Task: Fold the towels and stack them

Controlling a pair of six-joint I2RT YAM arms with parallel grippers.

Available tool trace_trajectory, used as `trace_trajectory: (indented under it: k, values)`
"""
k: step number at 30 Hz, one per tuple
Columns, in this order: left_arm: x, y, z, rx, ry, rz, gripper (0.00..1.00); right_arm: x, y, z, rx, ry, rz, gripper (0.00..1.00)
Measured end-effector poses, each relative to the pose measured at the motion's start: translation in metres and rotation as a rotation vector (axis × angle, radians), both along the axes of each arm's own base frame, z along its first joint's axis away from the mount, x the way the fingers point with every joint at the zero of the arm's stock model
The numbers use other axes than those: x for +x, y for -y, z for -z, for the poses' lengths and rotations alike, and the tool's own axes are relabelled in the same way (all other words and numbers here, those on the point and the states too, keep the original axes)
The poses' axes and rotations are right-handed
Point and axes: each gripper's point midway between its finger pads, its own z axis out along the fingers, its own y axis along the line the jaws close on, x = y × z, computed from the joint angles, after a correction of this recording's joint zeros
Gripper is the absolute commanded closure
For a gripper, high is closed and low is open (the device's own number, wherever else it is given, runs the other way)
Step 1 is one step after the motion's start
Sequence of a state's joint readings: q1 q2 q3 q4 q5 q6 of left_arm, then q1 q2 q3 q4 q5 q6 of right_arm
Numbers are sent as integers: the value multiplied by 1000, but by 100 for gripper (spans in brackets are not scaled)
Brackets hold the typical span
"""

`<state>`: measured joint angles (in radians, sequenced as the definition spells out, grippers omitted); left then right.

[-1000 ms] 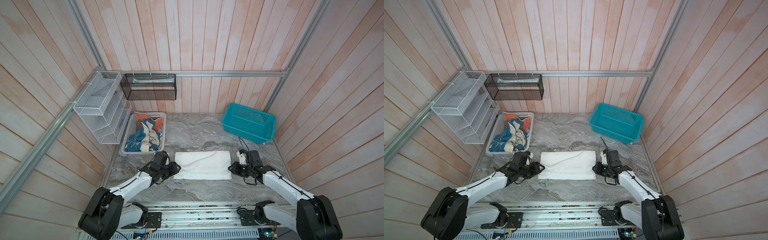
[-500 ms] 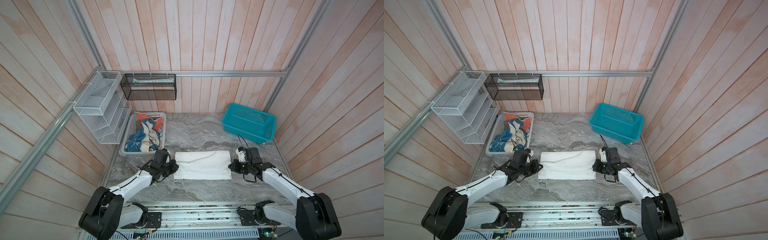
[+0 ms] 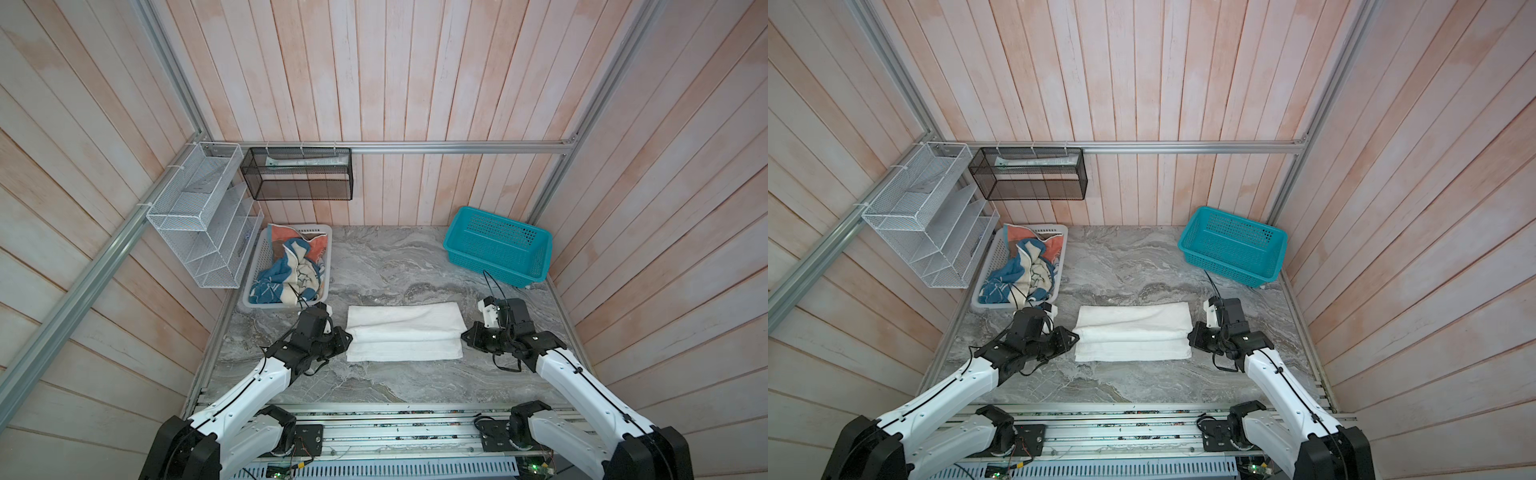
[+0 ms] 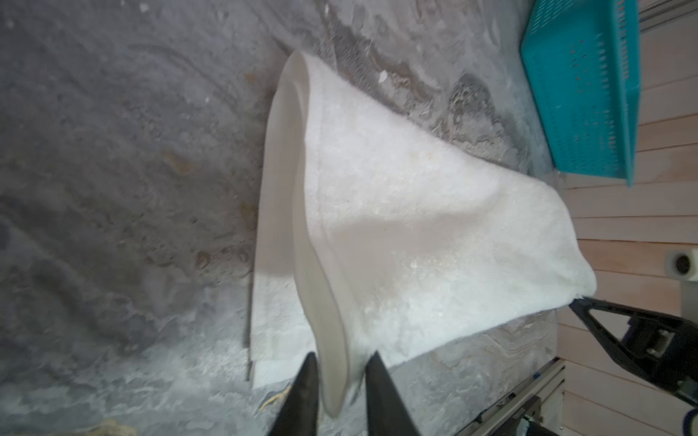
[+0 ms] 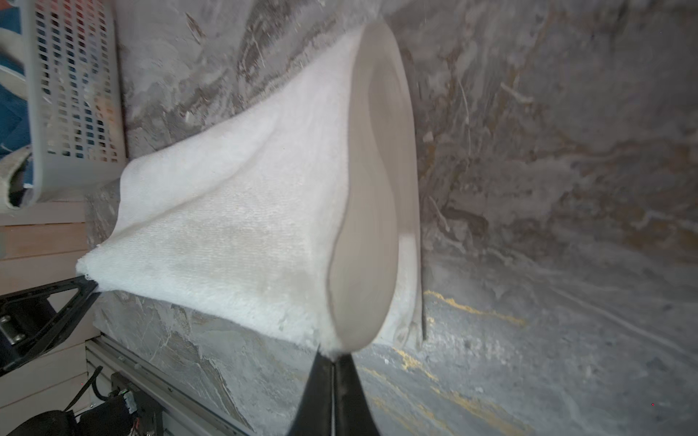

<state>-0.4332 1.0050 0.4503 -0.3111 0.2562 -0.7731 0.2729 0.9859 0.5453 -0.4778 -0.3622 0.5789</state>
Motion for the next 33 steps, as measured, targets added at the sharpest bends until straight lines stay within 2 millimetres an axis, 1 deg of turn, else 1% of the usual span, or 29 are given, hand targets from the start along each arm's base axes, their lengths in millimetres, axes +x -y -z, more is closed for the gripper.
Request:
trace_trajectory:
  k: [1, 3, 5, 9, 11, 14, 17, 20, 25, 28, 33]
  values:
    - [-8, -5, 8, 13, -27, -6, 42, -5, 1, 6, -8, -24, 2, 58]
    - [-20, -12, 17, 32, -66, -20, 42, -11, 4, 10, -19, -59, 22, 52]
    - [-23, -17, 14, 44, -59, -34, 43, -12, 7, 11, -32, -67, 37, 49]
    - [-16, -20, 0, 56, -9, -51, 46, -12, 13, 9, -56, -60, 67, 48]
    - [-10, -18, -5, 64, -3, -47, 46, -11, 15, 10, -67, -60, 76, 48]
    - [1, -11, -1, 78, -25, -28, 43, -8, 16, 15, -81, -72, 81, 48]
    - [4, -3, 10, 91, -55, 5, 43, -5, 15, 24, -91, -96, 76, 49]
    - [5, 3, 19, 93, -76, 27, 44, 2, 12, 27, -84, -87, 70, 51]
    - [14, 12, 20, 64, -54, 48, 48, 11, 9, 29, -79, -62, 56, 58]
    - [16, 16, 21, 52, -52, 56, 48, 15, 8, 31, -82, -52, 48, 63]
    - [17, 17, 24, 52, -52, 61, 48, 18, 7, 39, -93, -62, 34, 76]
